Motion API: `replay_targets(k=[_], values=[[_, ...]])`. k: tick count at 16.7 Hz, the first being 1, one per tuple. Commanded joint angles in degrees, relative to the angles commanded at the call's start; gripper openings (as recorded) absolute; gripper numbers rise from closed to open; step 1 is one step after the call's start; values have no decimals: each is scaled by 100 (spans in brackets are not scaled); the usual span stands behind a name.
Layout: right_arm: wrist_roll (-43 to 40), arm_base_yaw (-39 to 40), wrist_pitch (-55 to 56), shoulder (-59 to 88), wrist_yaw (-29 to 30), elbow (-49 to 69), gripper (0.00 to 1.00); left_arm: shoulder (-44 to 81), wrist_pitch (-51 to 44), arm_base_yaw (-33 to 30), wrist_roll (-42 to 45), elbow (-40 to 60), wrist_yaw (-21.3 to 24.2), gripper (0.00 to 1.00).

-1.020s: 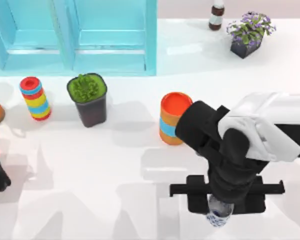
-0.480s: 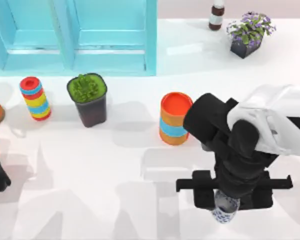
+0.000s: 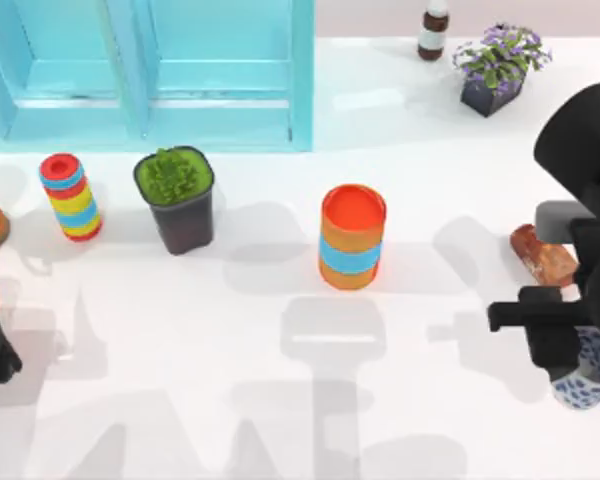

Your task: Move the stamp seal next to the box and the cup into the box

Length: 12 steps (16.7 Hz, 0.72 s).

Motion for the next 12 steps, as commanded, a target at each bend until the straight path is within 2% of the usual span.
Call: replay_targets(k=[7, 9, 12], values=[[-153, -143, -85, -88, 51, -15, 0, 0, 0, 0, 0, 0, 0, 100], [-441, -424, -54, -140, 207, -47, 0, 0, 0, 0, 0, 0, 0, 100], [-1328, -1250, -11, -206, 511, -54, 0, 0, 0, 0, 0, 0, 0, 100]])
